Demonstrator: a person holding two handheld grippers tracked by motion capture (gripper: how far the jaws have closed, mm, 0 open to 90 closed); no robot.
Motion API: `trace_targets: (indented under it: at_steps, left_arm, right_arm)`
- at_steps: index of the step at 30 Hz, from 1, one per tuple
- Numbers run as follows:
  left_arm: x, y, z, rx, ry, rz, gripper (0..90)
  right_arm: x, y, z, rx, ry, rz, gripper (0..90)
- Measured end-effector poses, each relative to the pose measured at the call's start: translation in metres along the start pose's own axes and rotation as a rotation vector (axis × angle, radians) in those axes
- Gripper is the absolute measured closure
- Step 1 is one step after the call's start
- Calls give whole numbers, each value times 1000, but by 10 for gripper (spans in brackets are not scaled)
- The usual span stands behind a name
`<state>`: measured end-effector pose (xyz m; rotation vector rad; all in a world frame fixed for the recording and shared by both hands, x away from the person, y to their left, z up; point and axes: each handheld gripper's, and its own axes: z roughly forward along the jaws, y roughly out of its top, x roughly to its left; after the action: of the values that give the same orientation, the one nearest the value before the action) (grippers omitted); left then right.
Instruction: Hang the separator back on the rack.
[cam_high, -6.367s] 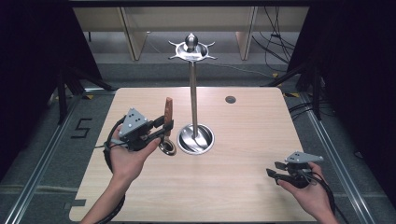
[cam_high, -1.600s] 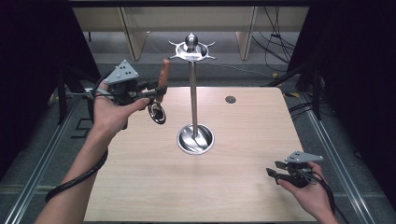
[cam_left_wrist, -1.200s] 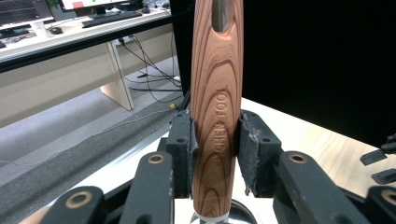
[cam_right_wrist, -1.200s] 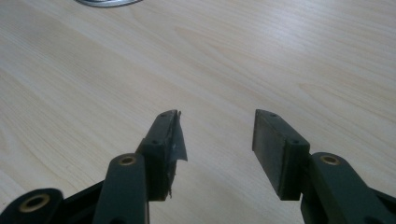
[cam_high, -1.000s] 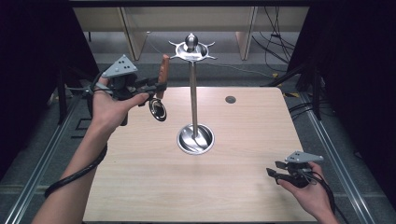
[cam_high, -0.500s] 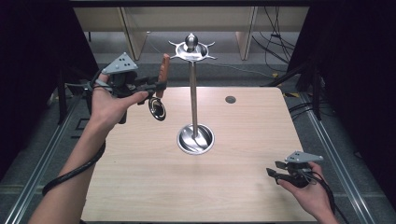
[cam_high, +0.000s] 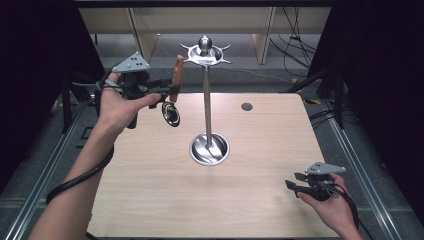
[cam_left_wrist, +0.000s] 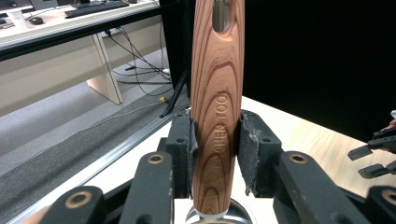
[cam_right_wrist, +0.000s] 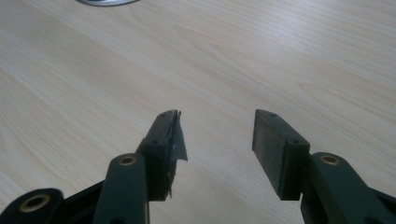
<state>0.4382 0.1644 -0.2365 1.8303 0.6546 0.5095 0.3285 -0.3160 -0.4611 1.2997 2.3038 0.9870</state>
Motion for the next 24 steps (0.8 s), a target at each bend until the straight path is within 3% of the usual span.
trace_targets:
  at_steps: [5,9,14,24]
  left_arm:
    - [1,2,3,5,-8,-1,671]
    - [1,3,6,8,-16,-10,671]
    - [1,3,8,10,-18,-12,670]
    - [0,4,15,12,-17,-22,670]
  right_arm:
    - [0,0,0,3,1,8,517]
    - [-2,0,1,-9,-3,-25,517]
    - [-1,0,0,1,1,1,517]
    - [-1,0,1,-13,-5,-16,517]
